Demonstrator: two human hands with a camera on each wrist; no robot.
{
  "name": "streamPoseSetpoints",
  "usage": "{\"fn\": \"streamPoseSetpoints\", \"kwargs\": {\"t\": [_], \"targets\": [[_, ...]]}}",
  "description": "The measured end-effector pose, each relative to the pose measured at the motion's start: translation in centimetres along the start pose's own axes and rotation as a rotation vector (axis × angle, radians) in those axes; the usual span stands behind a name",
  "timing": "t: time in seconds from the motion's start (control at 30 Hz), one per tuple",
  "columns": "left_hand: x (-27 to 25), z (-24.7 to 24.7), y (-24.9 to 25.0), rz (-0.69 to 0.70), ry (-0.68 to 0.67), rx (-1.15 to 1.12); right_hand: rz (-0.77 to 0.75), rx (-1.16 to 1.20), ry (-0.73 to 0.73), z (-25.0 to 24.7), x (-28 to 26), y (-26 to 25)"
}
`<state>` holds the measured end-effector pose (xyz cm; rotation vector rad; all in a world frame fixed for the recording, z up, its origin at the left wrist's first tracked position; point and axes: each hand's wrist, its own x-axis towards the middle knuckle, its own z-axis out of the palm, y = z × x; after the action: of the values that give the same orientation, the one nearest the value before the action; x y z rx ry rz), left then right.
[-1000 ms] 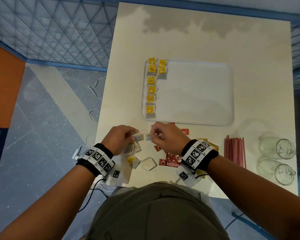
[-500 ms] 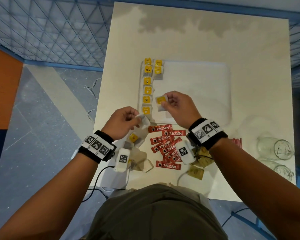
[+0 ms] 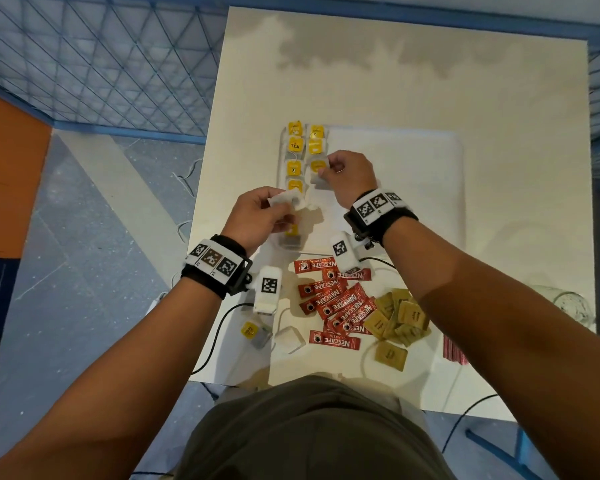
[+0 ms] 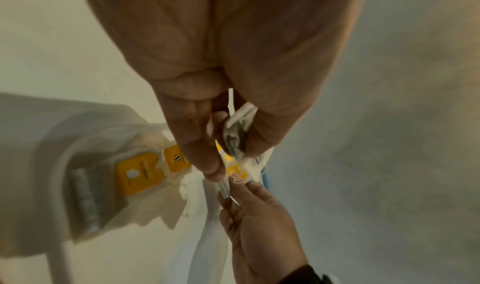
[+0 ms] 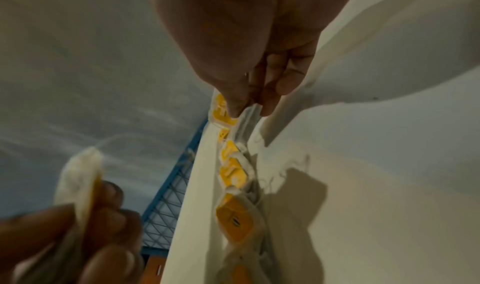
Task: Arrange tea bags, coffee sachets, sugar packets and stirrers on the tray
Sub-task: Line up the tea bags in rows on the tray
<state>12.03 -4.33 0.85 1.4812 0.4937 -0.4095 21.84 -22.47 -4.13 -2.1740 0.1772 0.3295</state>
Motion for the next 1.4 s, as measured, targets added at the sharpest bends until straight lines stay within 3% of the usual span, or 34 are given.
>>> {"fn": "streamPoseSetpoints", "kwargs": {"t": [0.2, 0.9, 1.03, 1.1, 1.23, 1.4], "targets": [[0.5, 0.1, 0.0, 0.013, 0.051, 0.042, 0.016, -0.126, -0.017, 0.6, 0.6, 0.1], [1.0, 0.0, -1.5, -0.025, 0.089, 0.011, 0.047, -0.162, 0.028, 0.1, -0.8, -1.3], [1.1, -0.1, -0.9, -0.048, 0.078, -0.044, -0.164, -0.067, -0.079, -0.4, -3.2, -1.8], [1.2, -0.1, -0.6, -0.049, 0.072, -0.053, -0.215, 0.012, -0.204, -0.6, -4.5, -2.1], [1.3, 0.0, -0.3, -0.036, 0.042, -0.049, -0.138, 0.199, -0.45, -1.0, -6.1, -2.2], [1.1, 0.2, -0.1, -0.018, -0.033, 0.048, -0.067, 0.285, -0.438, -1.1, -6.8, -1.6]]}}
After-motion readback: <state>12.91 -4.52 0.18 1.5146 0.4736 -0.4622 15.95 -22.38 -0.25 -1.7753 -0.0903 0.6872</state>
